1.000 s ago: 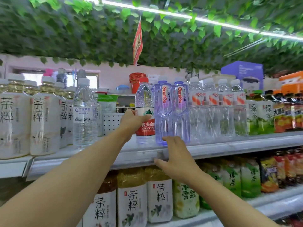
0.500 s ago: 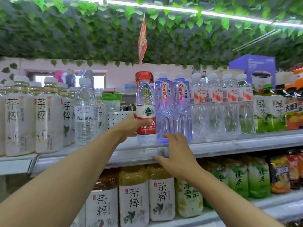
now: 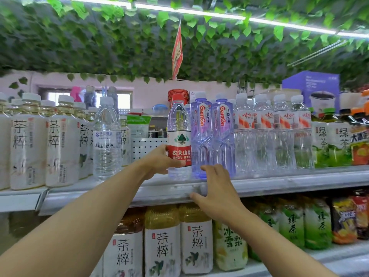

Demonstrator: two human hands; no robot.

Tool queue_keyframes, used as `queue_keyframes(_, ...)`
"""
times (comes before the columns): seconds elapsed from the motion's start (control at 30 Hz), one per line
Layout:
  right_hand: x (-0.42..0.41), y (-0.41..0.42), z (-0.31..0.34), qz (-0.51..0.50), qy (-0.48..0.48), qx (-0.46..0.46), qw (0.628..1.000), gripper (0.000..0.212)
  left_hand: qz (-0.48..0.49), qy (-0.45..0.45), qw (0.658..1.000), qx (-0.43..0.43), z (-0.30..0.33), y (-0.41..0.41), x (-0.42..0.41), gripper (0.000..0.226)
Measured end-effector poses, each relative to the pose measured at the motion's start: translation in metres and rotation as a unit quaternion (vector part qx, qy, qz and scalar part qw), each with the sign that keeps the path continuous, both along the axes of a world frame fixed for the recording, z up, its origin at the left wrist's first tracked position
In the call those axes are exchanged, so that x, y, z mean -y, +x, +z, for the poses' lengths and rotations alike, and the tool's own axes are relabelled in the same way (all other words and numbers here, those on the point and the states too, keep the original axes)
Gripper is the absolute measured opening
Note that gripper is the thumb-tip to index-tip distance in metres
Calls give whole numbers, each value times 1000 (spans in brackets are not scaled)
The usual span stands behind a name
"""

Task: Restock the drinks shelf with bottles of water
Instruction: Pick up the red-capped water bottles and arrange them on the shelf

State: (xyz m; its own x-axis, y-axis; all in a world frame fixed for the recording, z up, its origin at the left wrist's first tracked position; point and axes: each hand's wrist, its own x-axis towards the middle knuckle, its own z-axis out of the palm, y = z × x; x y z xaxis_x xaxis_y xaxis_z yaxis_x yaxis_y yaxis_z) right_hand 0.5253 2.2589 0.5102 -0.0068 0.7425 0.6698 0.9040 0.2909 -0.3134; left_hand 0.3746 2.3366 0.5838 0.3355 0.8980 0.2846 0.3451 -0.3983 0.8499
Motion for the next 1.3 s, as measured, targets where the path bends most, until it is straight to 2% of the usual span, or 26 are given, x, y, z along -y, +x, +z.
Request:
queue_keyframes(0.2,1,-2,-3,1,-1,-13,1000,71,11,7,1000,0,-4,2,8,55)
queue_keyframes(0.37,11,-5,-9,-5,0,-23,1000,70,121,84,989,25,-18,-1,21,82)
queue_keyframes(0.47,20,-5,-17,-17,-9,-42,999,71,153,150,975,50,-26,-8,40,71)
queue_keyframes(0.6,35,-5,-37,-55,-30,-57,996,71,95,179,975,93,-50,-14,72,48)
queue_keyframes(0.77,60,1,-82,-106,-66,-68,990,72,-12,113,990,83,-113,-3,93,34)
queue_keyframes(0.87,77,12,-120,-136,-103,-71,983,67,-74,50,995,38,-163,14,98,32)
queue_keyframes(0.97,95,28,-160,-181,-162,-66,968,72,-131,-31,991,-24,-217,32,102,30)
queue_keyframes(1.1,117,52,-210,-207,-207,-88,952,70,-142,-94,980,-100,-285,56,110,32)
queue_keyframes(1.3,151,94,-290,-199,-302,-124,924,71,-147,-174,963,-141,-371,96,129,37)
